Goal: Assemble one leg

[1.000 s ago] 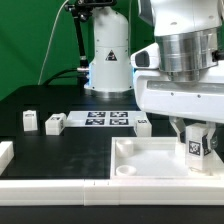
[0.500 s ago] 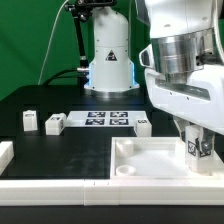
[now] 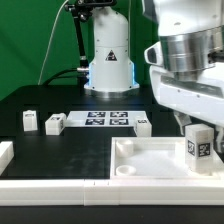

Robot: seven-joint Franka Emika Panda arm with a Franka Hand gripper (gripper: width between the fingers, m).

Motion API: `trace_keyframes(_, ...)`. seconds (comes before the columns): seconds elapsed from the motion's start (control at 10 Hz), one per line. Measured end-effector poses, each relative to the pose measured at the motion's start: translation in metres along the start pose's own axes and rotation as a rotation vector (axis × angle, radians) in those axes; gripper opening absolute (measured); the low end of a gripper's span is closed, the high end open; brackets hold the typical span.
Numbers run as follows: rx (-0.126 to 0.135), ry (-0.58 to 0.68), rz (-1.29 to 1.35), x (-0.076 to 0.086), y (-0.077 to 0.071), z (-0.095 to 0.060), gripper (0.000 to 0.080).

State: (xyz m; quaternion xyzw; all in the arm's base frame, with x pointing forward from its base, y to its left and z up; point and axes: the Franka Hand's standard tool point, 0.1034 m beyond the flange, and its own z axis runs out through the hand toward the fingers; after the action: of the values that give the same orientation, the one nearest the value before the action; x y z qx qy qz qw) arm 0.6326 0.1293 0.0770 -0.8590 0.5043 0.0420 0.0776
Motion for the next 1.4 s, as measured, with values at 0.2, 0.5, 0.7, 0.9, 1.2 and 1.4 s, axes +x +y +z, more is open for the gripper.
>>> trace_keyframes(0.2, -0.002, 0.002, -0.254, 0.001, 0.001, 0.000, 0.0647)
trace_keyframes(0.5, -0.004, 0.003, -0.577, 0.005, 0.003, 0.002, 0.0649)
trace_keyframes(0.7, -0.005, 0.003, -0.712, 0.005, 0.003, 0.002, 0.0649)
trace_keyframes(0.9, -0.027, 0.018, -0.984, 0.009, 0.004, 0.004, 0.0649)
trace_keyframes(1.2, -0.051, 0.034, -1.150, 0.012, 0.005, 0.004, 0.0649)
trace_keyframes(1.4, -0.051, 0.033, -1.149, 0.012, 0.005, 0.004, 0.0525)
